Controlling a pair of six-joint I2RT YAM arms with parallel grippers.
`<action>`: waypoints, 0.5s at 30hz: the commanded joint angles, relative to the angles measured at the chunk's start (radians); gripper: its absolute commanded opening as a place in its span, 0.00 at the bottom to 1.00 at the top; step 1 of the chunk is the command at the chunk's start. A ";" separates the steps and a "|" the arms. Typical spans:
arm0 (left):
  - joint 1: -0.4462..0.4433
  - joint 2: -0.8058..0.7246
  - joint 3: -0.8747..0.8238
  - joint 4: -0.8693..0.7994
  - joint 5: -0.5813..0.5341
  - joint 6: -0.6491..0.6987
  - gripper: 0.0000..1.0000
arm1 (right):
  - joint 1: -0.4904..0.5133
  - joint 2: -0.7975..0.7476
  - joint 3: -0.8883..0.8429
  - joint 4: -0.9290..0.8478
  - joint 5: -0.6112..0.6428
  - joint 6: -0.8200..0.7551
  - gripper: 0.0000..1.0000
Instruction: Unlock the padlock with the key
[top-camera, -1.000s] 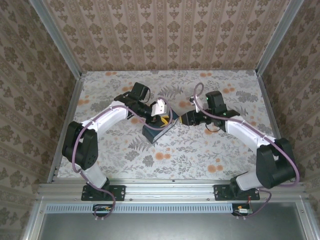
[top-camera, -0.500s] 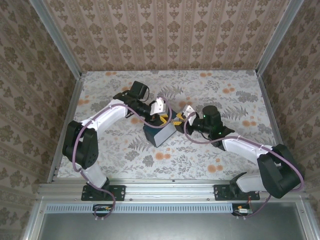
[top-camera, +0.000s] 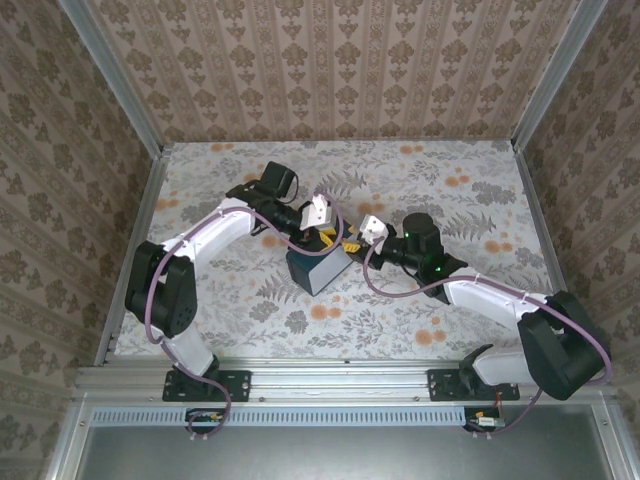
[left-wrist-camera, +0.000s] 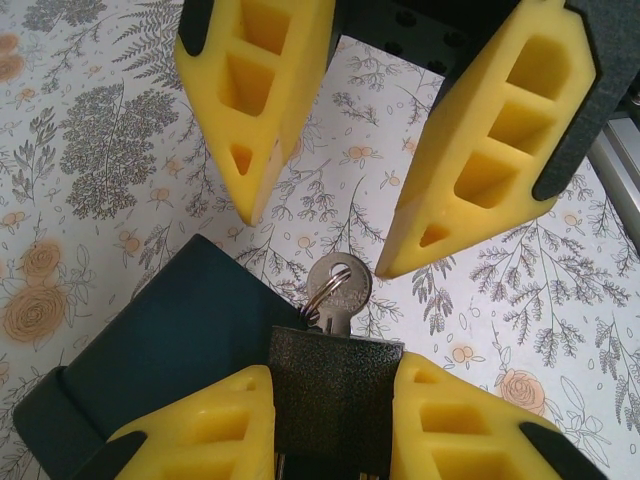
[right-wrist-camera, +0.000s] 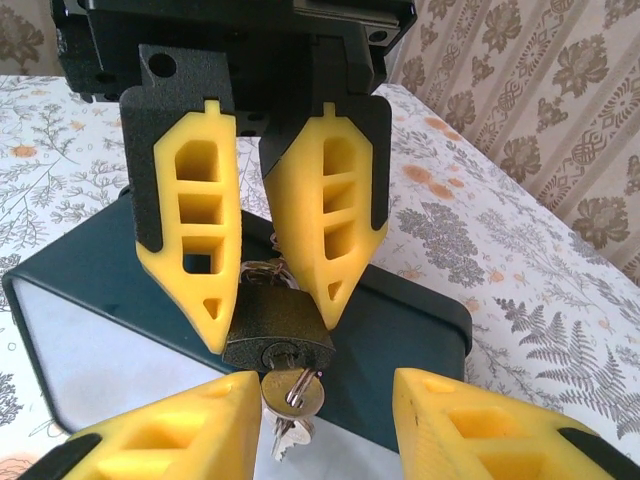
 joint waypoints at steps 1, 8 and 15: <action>0.011 0.002 0.046 -0.008 0.074 0.028 0.12 | 0.017 -0.021 0.013 -0.030 0.001 -0.049 0.39; 0.014 0.001 0.043 -0.002 0.084 0.025 0.12 | 0.039 0.004 0.028 -0.025 0.007 -0.058 0.30; 0.019 -0.003 0.045 -0.004 0.105 0.028 0.12 | 0.040 0.006 0.033 -0.051 0.027 -0.080 0.27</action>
